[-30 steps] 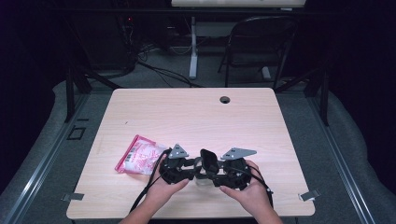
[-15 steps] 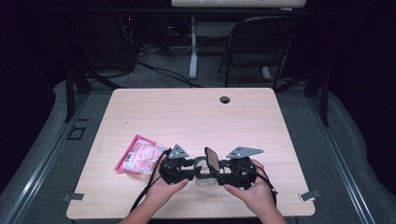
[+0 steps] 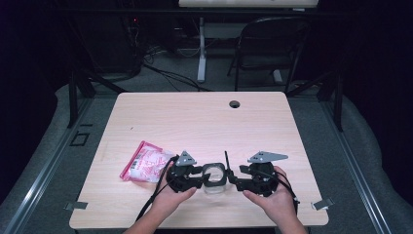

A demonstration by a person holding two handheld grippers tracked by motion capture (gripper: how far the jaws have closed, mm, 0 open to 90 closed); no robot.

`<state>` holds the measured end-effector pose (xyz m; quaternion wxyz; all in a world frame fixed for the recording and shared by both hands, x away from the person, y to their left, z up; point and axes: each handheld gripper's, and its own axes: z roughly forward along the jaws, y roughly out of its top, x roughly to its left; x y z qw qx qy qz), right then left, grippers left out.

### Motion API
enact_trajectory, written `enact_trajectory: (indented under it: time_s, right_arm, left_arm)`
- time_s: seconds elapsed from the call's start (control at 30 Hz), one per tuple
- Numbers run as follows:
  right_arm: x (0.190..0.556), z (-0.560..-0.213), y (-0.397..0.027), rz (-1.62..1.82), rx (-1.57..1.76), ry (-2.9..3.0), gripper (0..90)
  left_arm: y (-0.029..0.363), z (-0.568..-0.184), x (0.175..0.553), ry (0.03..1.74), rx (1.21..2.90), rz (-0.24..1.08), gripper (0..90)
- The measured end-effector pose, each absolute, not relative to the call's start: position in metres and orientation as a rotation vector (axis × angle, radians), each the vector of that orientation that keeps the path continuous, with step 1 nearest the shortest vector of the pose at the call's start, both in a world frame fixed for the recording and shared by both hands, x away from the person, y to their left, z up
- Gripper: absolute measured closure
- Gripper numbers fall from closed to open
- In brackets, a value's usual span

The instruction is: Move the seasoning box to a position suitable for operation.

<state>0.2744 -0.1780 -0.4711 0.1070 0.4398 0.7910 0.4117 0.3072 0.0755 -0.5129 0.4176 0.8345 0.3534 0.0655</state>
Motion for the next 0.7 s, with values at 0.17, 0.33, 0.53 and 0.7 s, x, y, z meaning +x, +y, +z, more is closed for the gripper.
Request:
enact_trajectory:
  time_s: [0.17,0.33,0.53,0.7]
  right_arm:
    - [0.275,-0.47,-0.181,1.218,1.323,2.324,43.2]
    - [0.275,-0.469,-0.186,1.2,1.336,2.339,43.6]
    - [0.276,-0.468,-0.189,1.193,1.357,2.34,44.7]
    - [0.276,-0.467,-0.191,1.188,1.364,2.344,46.4]
  left_arm:
    - [0.075,-0.513,0.307,0.888,2.091,0.163,58.8]
    - [0.076,-0.513,0.307,0.889,2.091,0.163,58.8]
    - [0.076,-0.513,0.307,0.889,2.09,0.162,58.8]
    - [0.076,-0.513,0.307,0.889,2.09,0.162,58.8]
